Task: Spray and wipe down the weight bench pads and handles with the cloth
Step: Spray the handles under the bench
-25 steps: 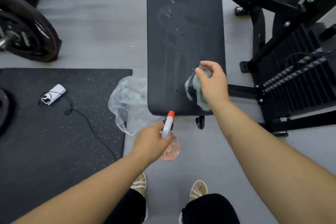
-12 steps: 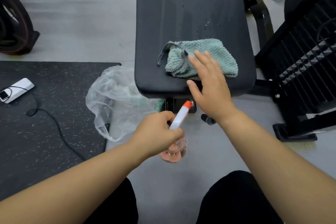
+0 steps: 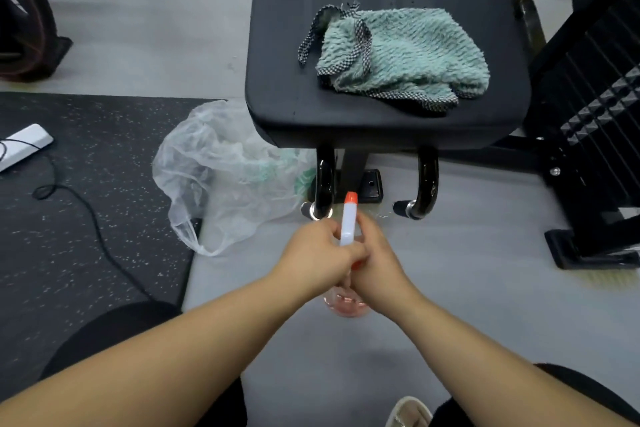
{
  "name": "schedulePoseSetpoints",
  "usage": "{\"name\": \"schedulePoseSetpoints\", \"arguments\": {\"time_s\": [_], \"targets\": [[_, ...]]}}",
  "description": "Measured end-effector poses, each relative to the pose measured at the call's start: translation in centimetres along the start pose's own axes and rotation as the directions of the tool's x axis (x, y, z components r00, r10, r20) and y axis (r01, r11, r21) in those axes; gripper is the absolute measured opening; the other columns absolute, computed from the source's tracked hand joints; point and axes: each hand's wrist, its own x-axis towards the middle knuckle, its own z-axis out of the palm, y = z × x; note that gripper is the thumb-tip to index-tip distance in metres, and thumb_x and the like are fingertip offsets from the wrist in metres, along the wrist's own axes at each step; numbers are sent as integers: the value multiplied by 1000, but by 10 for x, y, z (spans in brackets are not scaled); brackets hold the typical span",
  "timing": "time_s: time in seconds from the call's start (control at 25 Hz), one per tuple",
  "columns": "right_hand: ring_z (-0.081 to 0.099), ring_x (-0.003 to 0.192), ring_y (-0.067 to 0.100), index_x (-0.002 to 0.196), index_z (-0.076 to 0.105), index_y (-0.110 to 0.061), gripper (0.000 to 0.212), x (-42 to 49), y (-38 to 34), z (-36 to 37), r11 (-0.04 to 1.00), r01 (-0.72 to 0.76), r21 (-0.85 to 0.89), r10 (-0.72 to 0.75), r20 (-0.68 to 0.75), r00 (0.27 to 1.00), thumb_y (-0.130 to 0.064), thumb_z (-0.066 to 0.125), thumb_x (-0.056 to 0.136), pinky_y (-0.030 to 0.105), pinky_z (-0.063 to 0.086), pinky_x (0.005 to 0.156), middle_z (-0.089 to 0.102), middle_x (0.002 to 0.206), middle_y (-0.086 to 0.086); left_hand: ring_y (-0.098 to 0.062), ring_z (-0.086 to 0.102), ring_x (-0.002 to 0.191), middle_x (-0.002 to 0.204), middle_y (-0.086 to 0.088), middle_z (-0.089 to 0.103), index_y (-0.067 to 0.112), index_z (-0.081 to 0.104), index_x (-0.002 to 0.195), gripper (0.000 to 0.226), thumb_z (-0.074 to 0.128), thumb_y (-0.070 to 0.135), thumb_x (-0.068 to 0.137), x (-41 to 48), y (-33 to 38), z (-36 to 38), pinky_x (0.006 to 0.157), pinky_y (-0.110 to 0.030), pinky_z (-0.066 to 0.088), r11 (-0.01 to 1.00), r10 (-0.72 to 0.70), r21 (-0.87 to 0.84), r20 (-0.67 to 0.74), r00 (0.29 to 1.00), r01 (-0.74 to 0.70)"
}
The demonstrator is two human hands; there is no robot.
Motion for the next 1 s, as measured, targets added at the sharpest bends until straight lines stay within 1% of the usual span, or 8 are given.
{"name": "schedulePoseSetpoints", "arguments": {"time_s": [0.12,0.2,0.36,0.56,0.68,0.76,0.88,1.0], "targets": [[63,81,5,128,40,-31,50,7,13,-1,998,-28,49,27,20,999,-24,63,84,12,48,62,61,110,9,-15,63,58,66,-6,69,7,64,99,26,51,28,93,-1,-4,-12,60,-23,50,996,-18,-77,196,980,33],[64,77,16,125,44,-31,49,5,23,-7,994,-27,106,24,27,999,-25,65,82,18,50,65,64,101,13,-12,63,62,71,-3,72,9,67,100,26,50,27,93,8,-10,-32,65,-24,50,991,-85,126,285,955,51],[60,74,13,128,38,-48,52,-1,40,-6,982,-119,148,92,179,979,-23,61,89,21,50,72,59,116,-7,-21,57,109,128,-1,58,21,43,135,49,51,15,88,54,-36,-71,83,-27,44,768,-118,638,65,991,50],[60,69,16,122,39,-52,52,-4,47,21,970,-223,100,176,346,921,-16,58,90,24,51,68,58,112,-2,-21,47,125,146,5,41,29,27,146,70,35,-6,85,87,-40,-74,92,-26,41,769,-32,624,253,967,-138],[60,62,16,129,47,-28,45,10,46,34,903,-341,263,284,231,931,-4,53,91,27,52,62,57,109,17,-22,49,122,141,4,47,29,31,145,69,33,-6,85,95,-43,-76,102,-34,41,758,-5,630,263,965,-168],[58,60,21,117,56,-15,32,16,41,38,846,-386,367,341,183,922,-3,55,88,30,51,58,58,103,19,-21,49,122,141,5,48,30,32,145,68,31,-7,87,98,-47,-77,101,-32,41,769,15,616,252,968,-172],[55,69,20,111,51,-46,45,14,38,50,904,-311,292,268,178,947,-9,61,87,25,51,61,58,101,2,-19,48,124,142,5,46,27,33,145,64,30,-6,90,102,-52,-77,96,-24,39,788,41,586,254,966,-188],[55,63,19,115,55,-35,39,13,35,49,901,-320,292,314,69,947,-8,59,88,28,50,62,57,94,0,-22,50,120,143,3,46,29,31,145,65,29,-7,91,100,-52,-77,88,-26,43,794,44,580,245,968,-183]]}}
